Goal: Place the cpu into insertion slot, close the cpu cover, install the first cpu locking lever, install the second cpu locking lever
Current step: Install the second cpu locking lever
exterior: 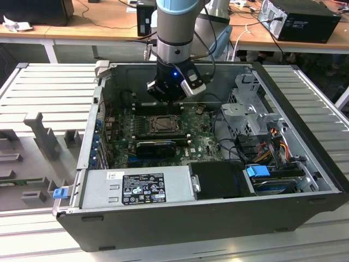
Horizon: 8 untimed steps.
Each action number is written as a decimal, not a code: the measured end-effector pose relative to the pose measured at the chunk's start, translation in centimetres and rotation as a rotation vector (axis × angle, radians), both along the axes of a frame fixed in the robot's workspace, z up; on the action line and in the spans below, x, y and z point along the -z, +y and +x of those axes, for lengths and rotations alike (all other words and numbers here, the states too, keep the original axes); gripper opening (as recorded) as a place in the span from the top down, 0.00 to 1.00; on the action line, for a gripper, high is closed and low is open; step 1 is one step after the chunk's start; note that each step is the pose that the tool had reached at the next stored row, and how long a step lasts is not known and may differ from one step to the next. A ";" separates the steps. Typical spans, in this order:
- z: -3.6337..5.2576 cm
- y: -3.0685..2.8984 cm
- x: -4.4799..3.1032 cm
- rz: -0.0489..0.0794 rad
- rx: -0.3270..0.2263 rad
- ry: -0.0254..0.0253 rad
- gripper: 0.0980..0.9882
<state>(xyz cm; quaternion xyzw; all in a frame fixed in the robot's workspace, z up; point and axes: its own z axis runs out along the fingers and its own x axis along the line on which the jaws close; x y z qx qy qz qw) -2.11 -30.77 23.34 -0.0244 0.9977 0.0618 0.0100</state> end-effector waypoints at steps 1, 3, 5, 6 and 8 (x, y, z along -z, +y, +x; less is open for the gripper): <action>0.00 -0.01 -0.02 0.000 0.000 -0.0001 0.99; 0.01 -0.13 -0.03 0.000 0.000 0.0000 0.99; 0.00 -0.43 -0.02 0.000 0.000 0.0000 0.99; 0.00 -0.56 -0.03 0.000 0.000 0.0000 0.99; 0.00 -0.76 -0.03 0.000 0.000 0.0000 0.99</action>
